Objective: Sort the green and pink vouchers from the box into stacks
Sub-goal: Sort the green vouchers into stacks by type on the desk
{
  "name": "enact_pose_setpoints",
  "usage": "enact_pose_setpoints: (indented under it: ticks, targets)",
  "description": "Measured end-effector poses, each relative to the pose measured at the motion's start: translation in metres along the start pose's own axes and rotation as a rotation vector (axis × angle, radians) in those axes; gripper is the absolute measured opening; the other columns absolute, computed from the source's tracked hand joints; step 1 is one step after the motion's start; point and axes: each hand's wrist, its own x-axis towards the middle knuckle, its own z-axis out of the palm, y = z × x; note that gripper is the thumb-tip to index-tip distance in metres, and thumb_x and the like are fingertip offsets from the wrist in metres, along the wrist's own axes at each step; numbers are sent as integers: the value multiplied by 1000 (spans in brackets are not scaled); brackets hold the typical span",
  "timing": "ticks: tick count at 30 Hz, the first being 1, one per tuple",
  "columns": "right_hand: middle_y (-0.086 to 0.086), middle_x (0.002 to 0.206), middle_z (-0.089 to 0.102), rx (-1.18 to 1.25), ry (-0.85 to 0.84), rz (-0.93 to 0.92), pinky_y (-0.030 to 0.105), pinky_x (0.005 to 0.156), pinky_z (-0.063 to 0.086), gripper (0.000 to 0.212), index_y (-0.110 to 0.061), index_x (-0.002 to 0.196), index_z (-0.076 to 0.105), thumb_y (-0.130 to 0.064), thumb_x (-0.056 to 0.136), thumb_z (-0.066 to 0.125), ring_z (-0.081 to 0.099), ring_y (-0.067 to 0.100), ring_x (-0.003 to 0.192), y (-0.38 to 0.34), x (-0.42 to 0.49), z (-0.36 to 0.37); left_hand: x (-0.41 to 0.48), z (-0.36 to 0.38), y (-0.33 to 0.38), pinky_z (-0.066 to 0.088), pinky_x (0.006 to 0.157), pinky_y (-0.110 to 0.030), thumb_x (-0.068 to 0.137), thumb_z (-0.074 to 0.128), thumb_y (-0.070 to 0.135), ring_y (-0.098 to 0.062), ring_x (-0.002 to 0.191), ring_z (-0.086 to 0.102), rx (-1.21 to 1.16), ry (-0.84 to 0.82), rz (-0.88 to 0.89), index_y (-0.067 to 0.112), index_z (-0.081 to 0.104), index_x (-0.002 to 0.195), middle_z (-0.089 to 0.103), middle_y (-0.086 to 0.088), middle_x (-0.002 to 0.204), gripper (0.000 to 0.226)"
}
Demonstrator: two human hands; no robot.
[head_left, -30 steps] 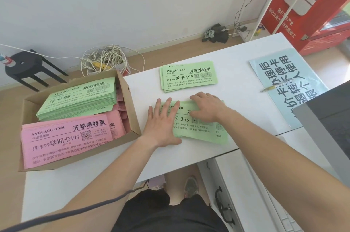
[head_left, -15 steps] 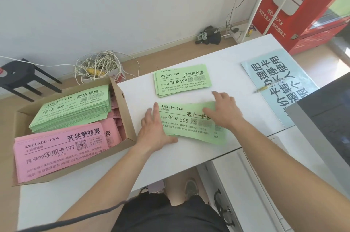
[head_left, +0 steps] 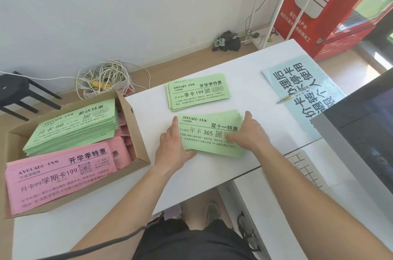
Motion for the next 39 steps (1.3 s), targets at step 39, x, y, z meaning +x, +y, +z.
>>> enact_pose_setpoints:
  ticks: [39]
  targets:
    - [11, 139, 34, -147, -131, -31, 48, 95, 49, 135, -23, 158, -3, -47, 64, 91, 54, 38, 123, 22, -11, 10, -3, 1, 3, 37, 109, -45, 64, 84, 50, -37, 134, 31, 294, -49, -2, 26, -15, 157, 16, -14, 154, 138]
